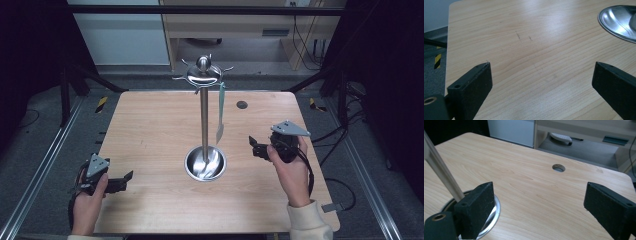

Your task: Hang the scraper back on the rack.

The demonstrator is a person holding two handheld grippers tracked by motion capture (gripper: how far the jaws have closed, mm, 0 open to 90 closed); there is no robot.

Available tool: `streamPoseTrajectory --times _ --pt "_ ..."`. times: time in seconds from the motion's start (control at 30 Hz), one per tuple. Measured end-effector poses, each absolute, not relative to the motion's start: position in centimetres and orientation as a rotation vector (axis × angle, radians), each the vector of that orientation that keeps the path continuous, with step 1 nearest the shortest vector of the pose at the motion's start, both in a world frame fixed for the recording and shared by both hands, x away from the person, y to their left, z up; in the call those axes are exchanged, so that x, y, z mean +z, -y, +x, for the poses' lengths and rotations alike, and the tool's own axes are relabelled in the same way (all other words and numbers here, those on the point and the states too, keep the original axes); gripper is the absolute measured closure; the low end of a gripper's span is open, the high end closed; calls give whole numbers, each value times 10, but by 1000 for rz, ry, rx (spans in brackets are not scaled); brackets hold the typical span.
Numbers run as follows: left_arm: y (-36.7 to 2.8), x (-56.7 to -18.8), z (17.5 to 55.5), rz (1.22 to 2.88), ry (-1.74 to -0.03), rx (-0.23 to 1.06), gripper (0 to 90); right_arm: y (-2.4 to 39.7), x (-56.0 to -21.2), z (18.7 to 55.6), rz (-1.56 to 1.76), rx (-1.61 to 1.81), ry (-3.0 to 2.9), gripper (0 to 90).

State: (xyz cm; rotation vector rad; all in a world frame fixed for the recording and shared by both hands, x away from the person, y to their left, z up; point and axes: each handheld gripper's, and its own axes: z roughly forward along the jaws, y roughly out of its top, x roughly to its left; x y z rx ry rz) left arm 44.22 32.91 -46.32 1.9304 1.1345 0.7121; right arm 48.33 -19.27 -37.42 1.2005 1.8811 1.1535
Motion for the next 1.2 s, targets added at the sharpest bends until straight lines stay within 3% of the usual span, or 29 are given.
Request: streamPoseTrajectory --times 0.53,1.2 --pt "-327 -464 443 1944 -1128 714 28 198 -431 482 1284 1050 -1977 106" --pt "-324 -464 444 1951 -1118 713 28 187 -470 498 1264 1105 -1982 131"
